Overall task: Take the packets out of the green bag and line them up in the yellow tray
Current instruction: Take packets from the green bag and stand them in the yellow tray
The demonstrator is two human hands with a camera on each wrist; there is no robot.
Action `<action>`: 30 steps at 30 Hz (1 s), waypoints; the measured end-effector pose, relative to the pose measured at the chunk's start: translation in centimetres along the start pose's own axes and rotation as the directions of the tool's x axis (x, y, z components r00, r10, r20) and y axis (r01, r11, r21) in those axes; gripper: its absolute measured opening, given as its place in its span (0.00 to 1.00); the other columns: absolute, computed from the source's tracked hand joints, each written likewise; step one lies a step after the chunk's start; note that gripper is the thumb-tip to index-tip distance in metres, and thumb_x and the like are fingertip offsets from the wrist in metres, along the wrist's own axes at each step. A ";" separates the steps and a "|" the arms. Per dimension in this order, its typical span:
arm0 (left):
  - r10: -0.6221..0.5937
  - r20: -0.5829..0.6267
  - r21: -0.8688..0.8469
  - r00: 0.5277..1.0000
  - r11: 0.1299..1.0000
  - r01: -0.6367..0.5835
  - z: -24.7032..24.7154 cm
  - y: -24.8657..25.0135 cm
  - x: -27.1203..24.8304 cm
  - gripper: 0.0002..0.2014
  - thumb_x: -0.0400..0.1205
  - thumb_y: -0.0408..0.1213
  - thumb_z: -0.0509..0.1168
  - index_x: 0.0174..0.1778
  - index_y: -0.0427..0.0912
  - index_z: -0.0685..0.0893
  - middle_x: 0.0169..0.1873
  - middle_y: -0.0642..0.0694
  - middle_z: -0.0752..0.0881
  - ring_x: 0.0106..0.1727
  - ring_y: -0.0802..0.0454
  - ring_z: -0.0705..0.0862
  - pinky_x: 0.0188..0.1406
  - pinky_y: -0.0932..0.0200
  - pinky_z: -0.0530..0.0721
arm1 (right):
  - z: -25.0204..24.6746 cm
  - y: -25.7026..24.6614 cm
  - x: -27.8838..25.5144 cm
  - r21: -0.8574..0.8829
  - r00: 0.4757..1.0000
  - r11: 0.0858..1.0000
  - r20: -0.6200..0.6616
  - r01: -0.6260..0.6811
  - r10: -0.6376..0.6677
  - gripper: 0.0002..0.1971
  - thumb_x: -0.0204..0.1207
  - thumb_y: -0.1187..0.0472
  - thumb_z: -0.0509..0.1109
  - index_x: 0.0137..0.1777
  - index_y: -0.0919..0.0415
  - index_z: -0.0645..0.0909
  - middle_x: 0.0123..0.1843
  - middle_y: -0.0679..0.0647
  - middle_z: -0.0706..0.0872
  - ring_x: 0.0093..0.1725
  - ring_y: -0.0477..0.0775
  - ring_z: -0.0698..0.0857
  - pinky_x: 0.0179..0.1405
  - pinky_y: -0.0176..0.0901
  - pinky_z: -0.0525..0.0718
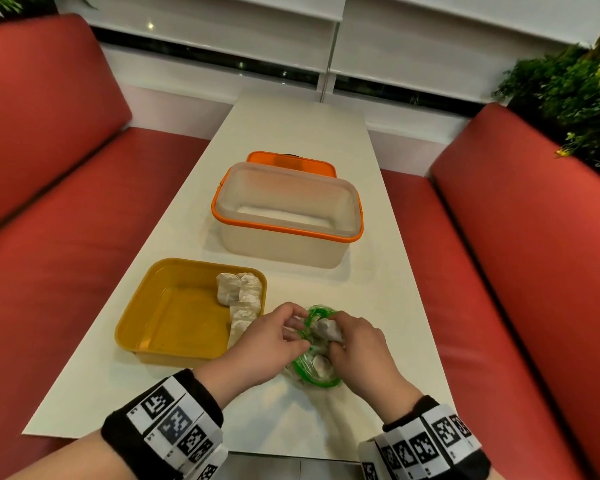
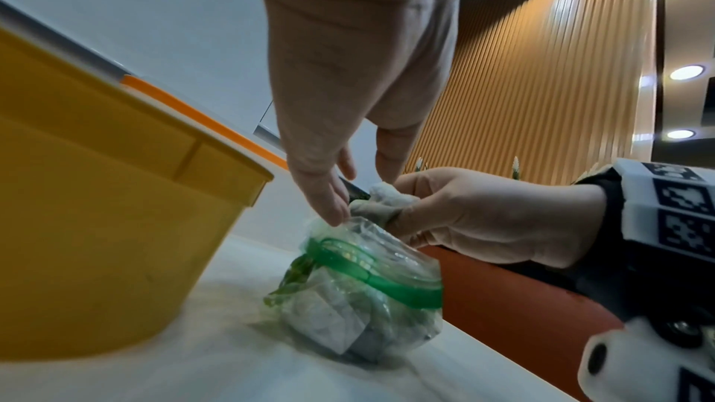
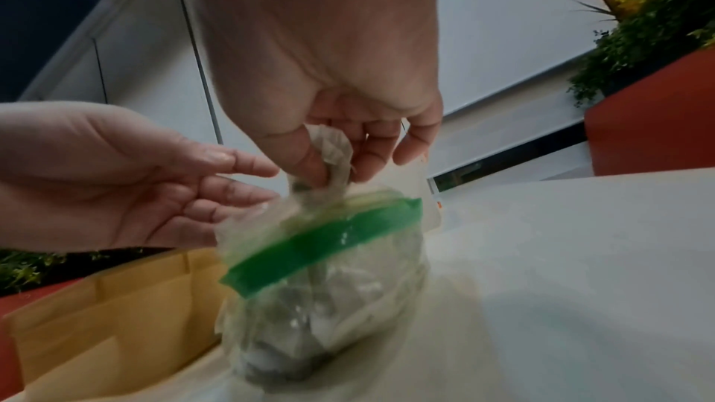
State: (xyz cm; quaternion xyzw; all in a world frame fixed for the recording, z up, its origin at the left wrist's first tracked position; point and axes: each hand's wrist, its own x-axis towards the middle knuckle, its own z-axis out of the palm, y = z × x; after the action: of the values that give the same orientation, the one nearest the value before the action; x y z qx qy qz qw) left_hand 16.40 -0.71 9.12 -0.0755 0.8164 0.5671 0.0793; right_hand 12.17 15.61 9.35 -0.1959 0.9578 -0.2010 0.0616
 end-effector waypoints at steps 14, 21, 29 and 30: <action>0.073 0.055 -0.109 0.996 0.992 -0.067 1.0 2.1 0.9 0.05 0.83 0.37 0.63 0.45 0.44 0.84 0.41 0.44 0.88 0.44 0.47 0.89 0.46 0.49 0.89 | -4.3 -1.6 0.0 0.334 0.991 0.936 -0.108 0.115 -0.083 0.12 0.73 0.67 0.67 0.48 0.48 0.73 0.34 0.48 0.82 0.33 0.43 0.81 0.32 0.31 0.78; -0.040 0.142 -0.530 0.989 0.841 0.110 -0.8 2.5 -0.2 0.05 0.83 0.32 0.64 0.52 0.37 0.83 0.42 0.40 0.88 0.38 0.50 0.88 0.31 0.60 0.87 | -3.7 -2.0 0.5 0.455 0.994 0.890 -0.108 0.038 0.014 0.17 0.72 0.67 0.72 0.41 0.40 0.77 0.33 0.49 0.82 0.31 0.43 0.79 0.34 0.33 0.78; -0.060 0.077 -0.590 0.995 0.802 0.094 -3.1 2.0 -1.5 0.09 0.78 0.28 0.69 0.51 0.43 0.81 0.38 0.48 0.89 0.33 0.54 0.84 0.25 0.63 0.80 | -2.7 -5.6 1.8 0.624 0.998 0.781 -0.041 -0.017 0.054 0.12 0.73 0.69 0.69 0.46 0.48 0.83 0.35 0.49 0.82 0.32 0.50 0.83 0.37 0.54 0.85; -0.073 0.037 -0.566 0.997 0.820 0.081 -3.5 1.9 -1.5 0.08 0.78 0.28 0.69 0.50 0.43 0.81 0.36 0.48 0.89 0.31 0.54 0.83 0.24 0.64 0.78 | -2.6 -6.2 1.9 0.615 0.999 0.788 -0.035 -0.010 0.039 0.12 0.72 0.69 0.70 0.47 0.49 0.82 0.37 0.49 0.83 0.32 0.48 0.84 0.37 0.53 0.86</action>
State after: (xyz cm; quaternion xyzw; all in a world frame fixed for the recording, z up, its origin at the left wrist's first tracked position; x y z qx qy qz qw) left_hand 17.32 -3.25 12.36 -0.1245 0.6067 0.7809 0.0816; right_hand 12.11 10.54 14.15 -0.1481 0.8440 -0.5051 0.1028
